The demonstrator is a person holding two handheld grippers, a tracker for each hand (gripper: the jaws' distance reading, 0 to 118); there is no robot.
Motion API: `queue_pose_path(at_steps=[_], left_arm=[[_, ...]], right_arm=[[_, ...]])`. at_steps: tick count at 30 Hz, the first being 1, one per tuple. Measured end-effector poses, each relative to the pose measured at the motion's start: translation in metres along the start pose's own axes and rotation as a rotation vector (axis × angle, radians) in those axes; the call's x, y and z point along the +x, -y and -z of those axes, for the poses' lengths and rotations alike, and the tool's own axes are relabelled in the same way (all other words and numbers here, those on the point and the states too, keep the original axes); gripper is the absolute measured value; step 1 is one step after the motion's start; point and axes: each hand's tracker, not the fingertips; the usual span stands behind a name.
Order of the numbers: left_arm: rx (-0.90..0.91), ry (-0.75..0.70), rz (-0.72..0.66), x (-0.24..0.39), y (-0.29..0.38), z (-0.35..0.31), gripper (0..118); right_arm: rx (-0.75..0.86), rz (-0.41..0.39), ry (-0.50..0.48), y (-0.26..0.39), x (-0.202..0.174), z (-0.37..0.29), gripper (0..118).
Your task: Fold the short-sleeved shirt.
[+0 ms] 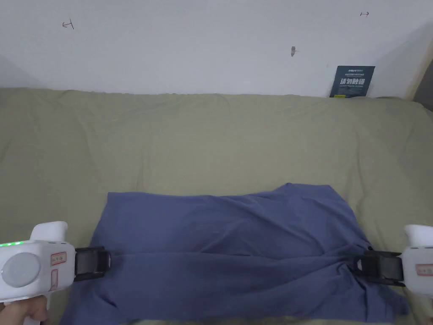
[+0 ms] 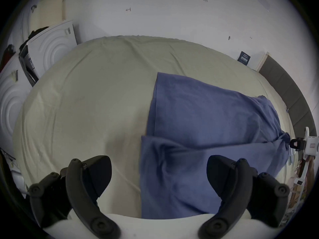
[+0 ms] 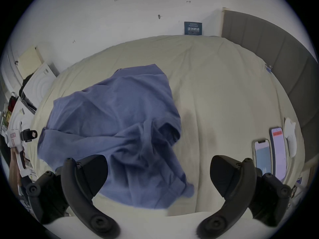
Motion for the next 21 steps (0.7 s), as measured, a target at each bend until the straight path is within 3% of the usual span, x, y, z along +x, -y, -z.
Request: queue_pose_path(at_steps=[3,4,5,6,7,9,12,13,16,17,18,21], left_arm=[[0.026,-0.015,0.012,-0.018,0.016,-0.047,110],[0.028,-0.019,0.0,-0.023,0.024,-0.057,106],[0.03,-0.015,-0.024,-0.027,0.031,-0.058,90],[0.028,0.009,-0.052,-0.032,0.041,-0.062,54],[0.023,0.039,-0.071,-0.036,0.05,-0.068,0],[0.011,0.039,-0.135,-0.044,0.063,-0.061,0],[0.002,0.026,-0.069,-0.047,0.068,-0.063,0],[0.007,0.043,-0.067,-0.036,0.078,-0.071,23],[-0.025,0.101,-0.129,-0.026,0.08,-0.068,72],[-0.077,0.074,-0.121,-0.028,0.076,-0.059,118],[-0.003,0.07,-0.196,-0.021,0.075,-0.054,116],[-0.062,0.048,-0.14,-0.02,0.061,-0.031,116]], right_arm=[[0.001,-0.014,-0.021,0.027,-0.005,-0.022,118],[0.003,-0.025,-0.018,0.041,-0.008,-0.028,112],[0.021,-0.039,-0.034,0.052,-0.009,-0.033,84],[0.031,-0.038,-0.04,0.062,-0.014,-0.04,45],[0.035,-0.029,-0.037,0.071,-0.017,-0.042,3],[0.059,-0.016,-0.039,0.089,-0.02,-0.042,0],[0.035,-0.013,-0.058,0.101,-0.026,-0.046,0],[0.04,-0.015,-0.055,0.104,-0.028,-0.047,0],[0.042,-0.018,-0.06,0.104,-0.028,-0.05,0],[0.04,-0.017,-0.064,0.104,-0.027,-0.05,0],[0.039,-0.018,-0.066,0.101,-0.028,-0.049,0],[0.036,-0.012,-0.066,0.1,-0.026,-0.049,0]])
